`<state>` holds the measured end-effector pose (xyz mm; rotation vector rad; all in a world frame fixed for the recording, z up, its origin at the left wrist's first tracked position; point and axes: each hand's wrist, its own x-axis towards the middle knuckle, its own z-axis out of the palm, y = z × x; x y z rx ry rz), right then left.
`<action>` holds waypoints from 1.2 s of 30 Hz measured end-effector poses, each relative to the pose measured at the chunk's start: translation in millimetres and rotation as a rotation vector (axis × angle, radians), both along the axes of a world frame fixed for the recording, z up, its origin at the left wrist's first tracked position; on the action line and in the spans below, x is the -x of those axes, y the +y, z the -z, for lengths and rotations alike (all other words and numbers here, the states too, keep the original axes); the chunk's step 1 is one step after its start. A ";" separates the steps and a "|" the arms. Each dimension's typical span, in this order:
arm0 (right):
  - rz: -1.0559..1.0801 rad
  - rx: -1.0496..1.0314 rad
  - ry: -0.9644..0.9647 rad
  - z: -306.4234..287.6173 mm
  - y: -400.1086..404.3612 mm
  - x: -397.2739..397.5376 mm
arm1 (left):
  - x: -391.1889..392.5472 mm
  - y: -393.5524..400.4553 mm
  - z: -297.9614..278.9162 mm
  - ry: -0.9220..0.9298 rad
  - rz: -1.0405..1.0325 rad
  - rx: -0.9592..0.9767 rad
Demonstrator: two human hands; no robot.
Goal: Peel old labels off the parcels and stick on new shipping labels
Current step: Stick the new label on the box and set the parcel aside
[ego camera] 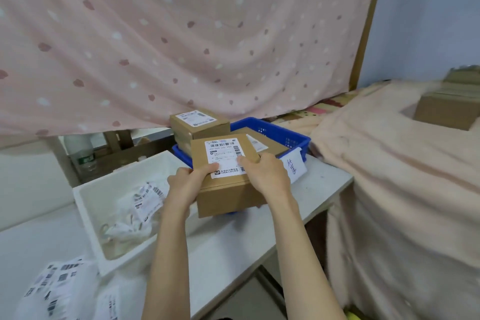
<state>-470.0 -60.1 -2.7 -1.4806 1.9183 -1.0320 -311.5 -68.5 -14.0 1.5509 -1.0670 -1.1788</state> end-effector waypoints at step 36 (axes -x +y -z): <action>-0.242 0.025 -0.323 17.3 -258.6 112.9 | 186.1 -200.8 13.6 0.335 -0.762 -0.077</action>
